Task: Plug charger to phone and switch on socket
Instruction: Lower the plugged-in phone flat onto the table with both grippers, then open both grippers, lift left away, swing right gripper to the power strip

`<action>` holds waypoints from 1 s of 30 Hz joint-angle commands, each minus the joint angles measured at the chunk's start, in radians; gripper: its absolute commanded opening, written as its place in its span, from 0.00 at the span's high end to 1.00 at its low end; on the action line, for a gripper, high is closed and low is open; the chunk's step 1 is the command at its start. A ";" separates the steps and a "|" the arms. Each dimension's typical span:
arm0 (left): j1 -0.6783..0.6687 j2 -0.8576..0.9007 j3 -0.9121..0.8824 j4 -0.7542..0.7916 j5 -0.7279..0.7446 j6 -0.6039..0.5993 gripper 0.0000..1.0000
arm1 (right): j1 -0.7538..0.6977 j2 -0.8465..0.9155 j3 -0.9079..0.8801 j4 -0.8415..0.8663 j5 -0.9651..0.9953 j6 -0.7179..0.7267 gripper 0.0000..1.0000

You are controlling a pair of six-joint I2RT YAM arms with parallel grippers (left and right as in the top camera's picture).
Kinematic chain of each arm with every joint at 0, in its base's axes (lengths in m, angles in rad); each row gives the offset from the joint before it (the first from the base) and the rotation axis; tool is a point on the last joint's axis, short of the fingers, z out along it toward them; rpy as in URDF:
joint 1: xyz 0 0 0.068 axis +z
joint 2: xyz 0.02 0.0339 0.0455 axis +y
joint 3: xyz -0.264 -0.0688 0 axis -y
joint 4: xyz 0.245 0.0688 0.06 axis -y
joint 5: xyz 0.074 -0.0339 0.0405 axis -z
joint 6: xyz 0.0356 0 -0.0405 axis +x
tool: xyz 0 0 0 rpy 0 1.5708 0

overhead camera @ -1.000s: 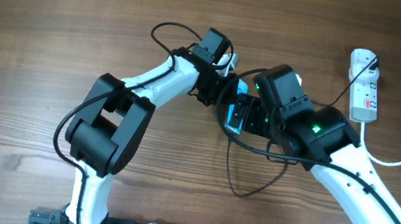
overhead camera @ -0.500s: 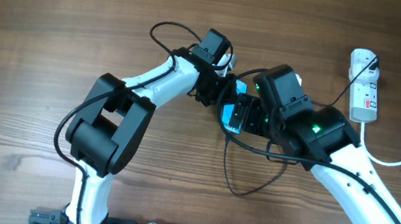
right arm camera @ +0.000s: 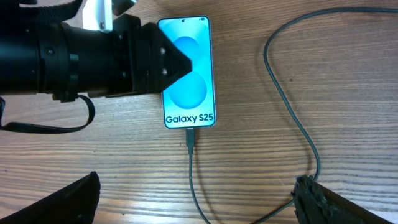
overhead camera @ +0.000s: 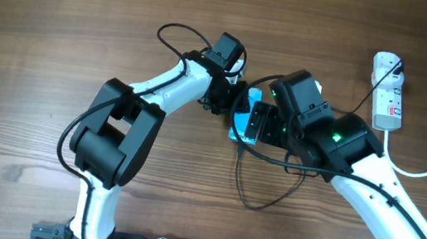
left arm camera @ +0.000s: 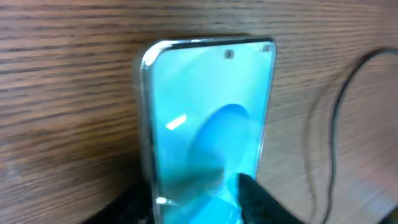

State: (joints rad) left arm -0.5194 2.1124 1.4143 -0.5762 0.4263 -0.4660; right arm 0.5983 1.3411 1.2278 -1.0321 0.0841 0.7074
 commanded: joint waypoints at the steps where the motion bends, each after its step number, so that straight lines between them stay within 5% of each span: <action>1: -0.002 0.017 0.003 -0.015 -0.035 0.011 0.30 | -0.004 0.011 0.007 -0.002 0.022 0.002 0.00; 2: -0.001 0.017 0.003 -0.016 -0.035 0.011 0.17 | -0.004 0.011 0.007 -0.005 0.022 -0.016 0.00; 9: 0.031 -0.016 0.005 -0.056 -0.036 0.011 0.00 | -0.004 0.011 0.007 -0.041 0.022 -0.031 0.00; 13: 0.085 -0.145 0.005 -0.122 -0.144 0.010 0.00 | -0.004 0.011 0.010 -0.051 0.021 -0.035 0.00; 17: 0.112 -0.329 0.005 -0.209 -0.405 0.010 0.00 | -0.040 0.011 0.059 -0.077 -0.031 -0.110 0.00; 20: 0.112 -0.424 0.004 -0.229 -0.567 0.011 0.00 | -0.196 0.012 0.204 -0.185 -0.071 -0.164 0.00; 25: 0.112 -0.435 0.004 -0.229 -0.574 0.011 0.00 | -0.530 0.122 0.440 -0.331 -0.106 -0.325 0.00; 30: 0.112 -0.435 0.004 -0.229 -0.574 0.010 0.00 | -0.745 0.176 0.489 -0.229 -0.088 -0.339 0.00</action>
State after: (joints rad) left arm -0.4065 1.6718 1.4185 -0.8078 -0.1177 -0.4603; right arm -0.0612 1.4971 1.6928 -1.3231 -0.0116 0.4126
